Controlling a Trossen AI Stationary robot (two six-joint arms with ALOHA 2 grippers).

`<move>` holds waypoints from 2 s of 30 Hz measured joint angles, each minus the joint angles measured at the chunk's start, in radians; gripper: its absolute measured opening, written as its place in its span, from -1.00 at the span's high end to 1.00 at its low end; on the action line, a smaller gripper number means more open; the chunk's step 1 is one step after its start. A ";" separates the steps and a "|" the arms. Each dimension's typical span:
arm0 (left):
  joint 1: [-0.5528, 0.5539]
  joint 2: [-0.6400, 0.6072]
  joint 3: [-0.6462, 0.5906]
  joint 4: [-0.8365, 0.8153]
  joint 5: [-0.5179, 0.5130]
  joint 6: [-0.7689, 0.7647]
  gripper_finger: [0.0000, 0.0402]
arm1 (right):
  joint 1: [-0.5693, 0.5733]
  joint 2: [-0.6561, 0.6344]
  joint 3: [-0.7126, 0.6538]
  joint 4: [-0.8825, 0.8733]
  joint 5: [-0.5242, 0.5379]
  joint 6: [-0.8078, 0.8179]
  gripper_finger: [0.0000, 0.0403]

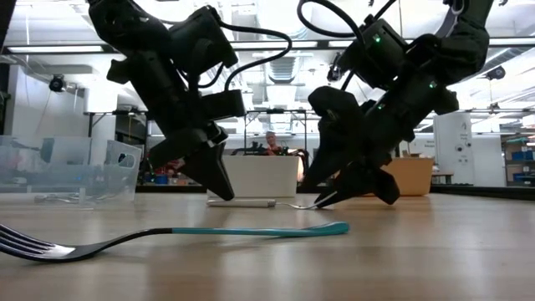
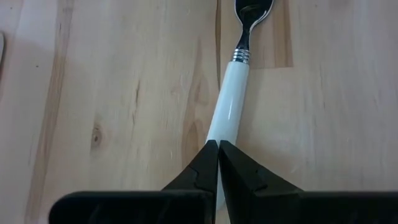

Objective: Sort silverware by color (type)
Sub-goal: Put the white fork into the transparent bin

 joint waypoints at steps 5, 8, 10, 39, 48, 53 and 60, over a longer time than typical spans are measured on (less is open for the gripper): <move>0.000 0.001 -0.001 0.006 0.001 -0.015 1.00 | 0.000 0.000 0.000 -0.010 0.000 -0.002 0.27; 0.000 0.001 -0.001 0.007 0.001 -0.030 1.00 | 0.000 0.000 0.000 -0.012 -0.001 -0.033 0.28; 0.000 0.001 -0.001 0.009 0.001 -0.043 1.00 | 0.000 0.000 0.000 -0.014 0.000 -0.039 0.28; 0.000 0.005 -0.004 0.076 0.006 -0.105 1.00 | -0.057 -0.110 -0.005 -0.167 -0.003 -0.094 0.29; 0.000 0.004 -0.004 0.077 0.005 -0.106 1.00 | -0.086 -0.213 -0.004 -0.387 -0.131 -0.079 0.29; 0.000 0.004 -0.005 0.076 0.005 -0.115 1.00 | -0.052 -0.248 -0.006 -0.423 -0.161 -0.029 0.29; 0.000 0.003 -0.005 0.075 0.004 -0.124 1.00 | -0.001 -0.225 -0.020 -0.385 -0.097 0.062 0.29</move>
